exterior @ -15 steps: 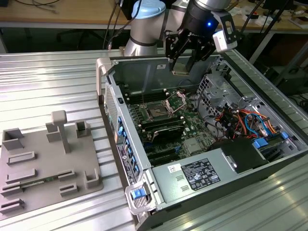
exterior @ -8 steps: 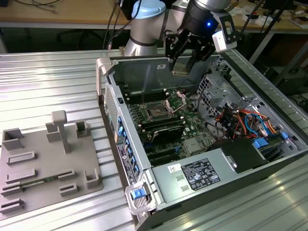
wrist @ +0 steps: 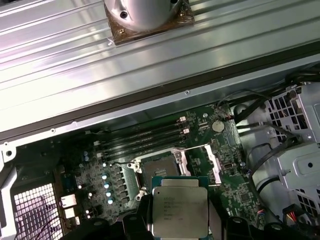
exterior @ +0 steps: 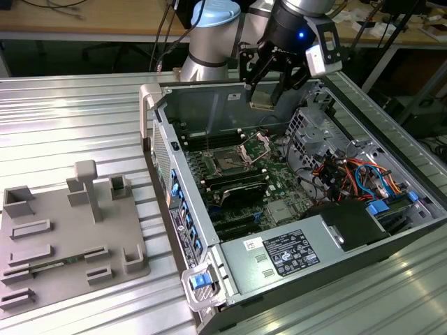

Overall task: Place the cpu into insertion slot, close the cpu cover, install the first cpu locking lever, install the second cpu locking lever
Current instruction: 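Place the cpu into insertion slot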

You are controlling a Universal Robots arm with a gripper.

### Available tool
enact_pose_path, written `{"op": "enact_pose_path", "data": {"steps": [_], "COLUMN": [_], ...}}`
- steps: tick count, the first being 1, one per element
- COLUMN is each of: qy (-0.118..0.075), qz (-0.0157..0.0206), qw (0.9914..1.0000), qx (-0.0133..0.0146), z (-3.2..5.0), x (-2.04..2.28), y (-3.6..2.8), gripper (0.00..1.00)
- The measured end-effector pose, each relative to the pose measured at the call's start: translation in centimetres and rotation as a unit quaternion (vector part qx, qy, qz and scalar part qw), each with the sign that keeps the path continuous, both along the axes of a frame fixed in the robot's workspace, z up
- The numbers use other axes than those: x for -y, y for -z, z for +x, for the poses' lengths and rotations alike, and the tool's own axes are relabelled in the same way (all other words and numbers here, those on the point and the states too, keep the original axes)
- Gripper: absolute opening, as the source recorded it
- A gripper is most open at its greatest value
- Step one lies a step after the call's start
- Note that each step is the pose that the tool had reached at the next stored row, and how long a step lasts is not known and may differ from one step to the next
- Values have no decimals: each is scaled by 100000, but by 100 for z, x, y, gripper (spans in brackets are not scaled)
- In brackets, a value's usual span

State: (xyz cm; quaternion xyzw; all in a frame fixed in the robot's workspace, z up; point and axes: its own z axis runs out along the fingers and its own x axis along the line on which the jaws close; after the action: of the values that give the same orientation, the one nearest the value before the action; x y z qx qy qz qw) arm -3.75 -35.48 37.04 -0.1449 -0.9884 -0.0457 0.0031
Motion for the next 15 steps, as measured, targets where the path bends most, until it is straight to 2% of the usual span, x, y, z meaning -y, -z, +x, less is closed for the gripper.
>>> {"op": "enact_pose_path", "data": {"steps": [4, 7, 15], "qy": [1622, 3284, 6005], "qz": [-5, -6, -16], "qw": [99987, 99946, 99820], "qx": [1, 1, -7], "z": [0, 0, 0], "x": [0, 0, 0], "y": [0, 0, 3], "gripper": [55, 55, 55]}}
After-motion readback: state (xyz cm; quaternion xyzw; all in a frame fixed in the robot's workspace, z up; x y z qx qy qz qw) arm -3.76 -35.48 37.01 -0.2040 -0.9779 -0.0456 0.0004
